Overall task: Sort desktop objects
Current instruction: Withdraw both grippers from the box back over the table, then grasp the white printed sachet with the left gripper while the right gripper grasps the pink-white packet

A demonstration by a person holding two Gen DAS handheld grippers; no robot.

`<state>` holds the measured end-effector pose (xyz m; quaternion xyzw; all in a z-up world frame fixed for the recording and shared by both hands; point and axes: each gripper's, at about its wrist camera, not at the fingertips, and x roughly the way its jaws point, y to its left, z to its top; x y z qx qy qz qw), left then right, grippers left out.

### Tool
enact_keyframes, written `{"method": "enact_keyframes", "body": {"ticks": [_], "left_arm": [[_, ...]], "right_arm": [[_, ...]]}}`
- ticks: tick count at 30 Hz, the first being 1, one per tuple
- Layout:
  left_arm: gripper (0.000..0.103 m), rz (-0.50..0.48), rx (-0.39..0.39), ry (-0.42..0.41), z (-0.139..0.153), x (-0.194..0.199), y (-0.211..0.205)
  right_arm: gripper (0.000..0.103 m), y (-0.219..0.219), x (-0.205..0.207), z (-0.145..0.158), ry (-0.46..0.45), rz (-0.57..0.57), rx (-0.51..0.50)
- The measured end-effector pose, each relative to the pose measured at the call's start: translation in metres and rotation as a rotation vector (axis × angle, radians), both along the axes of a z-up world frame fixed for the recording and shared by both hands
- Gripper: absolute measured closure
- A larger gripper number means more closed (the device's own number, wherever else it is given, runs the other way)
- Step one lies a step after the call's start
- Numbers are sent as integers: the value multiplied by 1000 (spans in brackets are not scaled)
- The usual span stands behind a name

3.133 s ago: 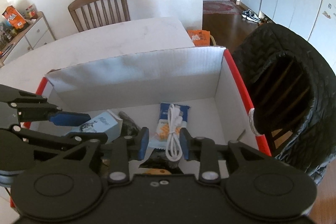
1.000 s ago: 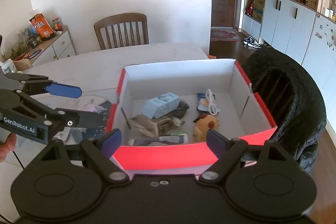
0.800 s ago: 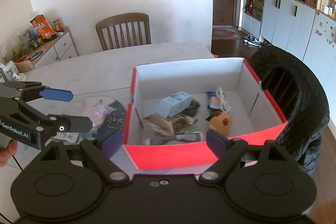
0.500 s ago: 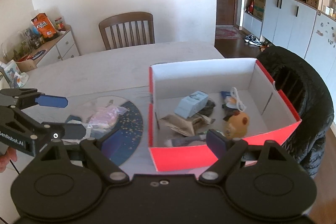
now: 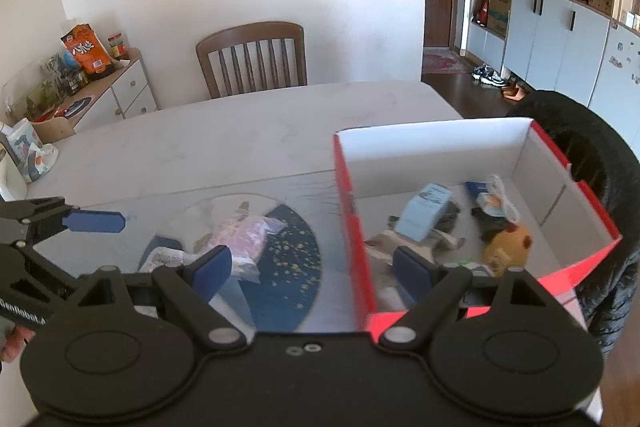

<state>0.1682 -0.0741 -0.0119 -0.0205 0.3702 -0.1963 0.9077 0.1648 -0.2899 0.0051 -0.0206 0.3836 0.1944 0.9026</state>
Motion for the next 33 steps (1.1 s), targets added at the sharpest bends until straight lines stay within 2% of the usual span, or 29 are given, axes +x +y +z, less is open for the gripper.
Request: {"method": "enact_keyframes", "body": {"ticks": [8,14,20,24,33], "left_arm": [[0,-21,17,20,-18,10,27],[0,-81,46,53,-39,20,42],[0,-124,42,96,-60,34,55],[0,-187,50,108,-71,41,57],[0,-307,142,48,-88,47,60]], "right_arm": [[16,38,17,-13,27,5,-17],[16,64,30,-25,48,-4,-36],[16,83,46,-37,77,-32,-45],[16,99,53,-48,89,-31,-64],[16,131,68,-71,126,3,-115]]}}
